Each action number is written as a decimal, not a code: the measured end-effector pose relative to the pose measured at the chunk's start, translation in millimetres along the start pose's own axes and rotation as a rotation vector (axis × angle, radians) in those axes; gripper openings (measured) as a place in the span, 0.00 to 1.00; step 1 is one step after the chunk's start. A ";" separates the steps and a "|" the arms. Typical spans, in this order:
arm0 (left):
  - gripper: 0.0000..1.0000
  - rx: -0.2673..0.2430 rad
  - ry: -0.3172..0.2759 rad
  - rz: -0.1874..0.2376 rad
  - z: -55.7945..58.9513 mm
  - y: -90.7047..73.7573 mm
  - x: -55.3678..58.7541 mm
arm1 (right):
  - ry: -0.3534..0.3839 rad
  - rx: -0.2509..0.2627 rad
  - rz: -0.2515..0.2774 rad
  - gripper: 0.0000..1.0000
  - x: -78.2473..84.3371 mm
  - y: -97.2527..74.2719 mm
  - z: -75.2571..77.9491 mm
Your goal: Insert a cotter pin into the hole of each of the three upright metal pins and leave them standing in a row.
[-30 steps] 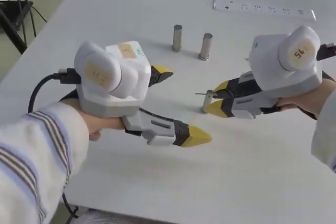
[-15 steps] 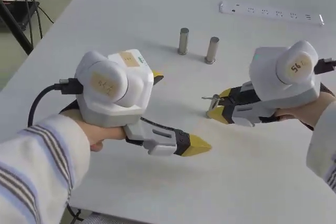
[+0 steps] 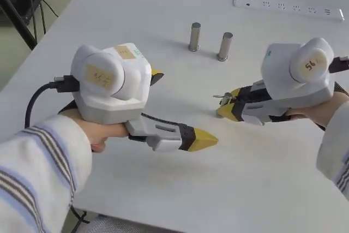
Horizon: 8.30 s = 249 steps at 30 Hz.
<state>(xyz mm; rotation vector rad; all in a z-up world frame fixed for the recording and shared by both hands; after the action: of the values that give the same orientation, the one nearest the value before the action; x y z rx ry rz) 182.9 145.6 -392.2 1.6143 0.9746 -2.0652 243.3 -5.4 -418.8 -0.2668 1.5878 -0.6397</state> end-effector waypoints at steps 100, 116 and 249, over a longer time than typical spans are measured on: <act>0.98 -0.027 -0.097 0.013 11.9 -4.0 -6.3 | 0.249 0.215 0.297 0.68 -11.7 -73.6 -19.5; 0.98 -0.037 -0.117 0.018 13.3 -11.4 -12.3 | 0.431 0.393 0.281 0.96 30.3 -130.9 -34.0; 0.09 0.198 0.161 0.037 -9.0 87.1 -108.1 | 0.493 0.432 0.295 0.98 21.8 -166.7 -70.5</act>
<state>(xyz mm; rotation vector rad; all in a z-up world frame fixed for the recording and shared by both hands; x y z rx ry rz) 276.9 75.3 -317.6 1.9091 0.8043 -2.0887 138.5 -135.7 -346.0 0.4729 1.8534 -0.8350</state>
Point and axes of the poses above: the centre of the closed fingertips' face, and the gripper's own axes: y roughly forward along the fingers, z roughly to its right, x roughly out of its underside, the point moved 8 cm from there along -y, roughly backward along the fingers, and after that the axes turned 12 degrees about z, right-handed, at the moved point
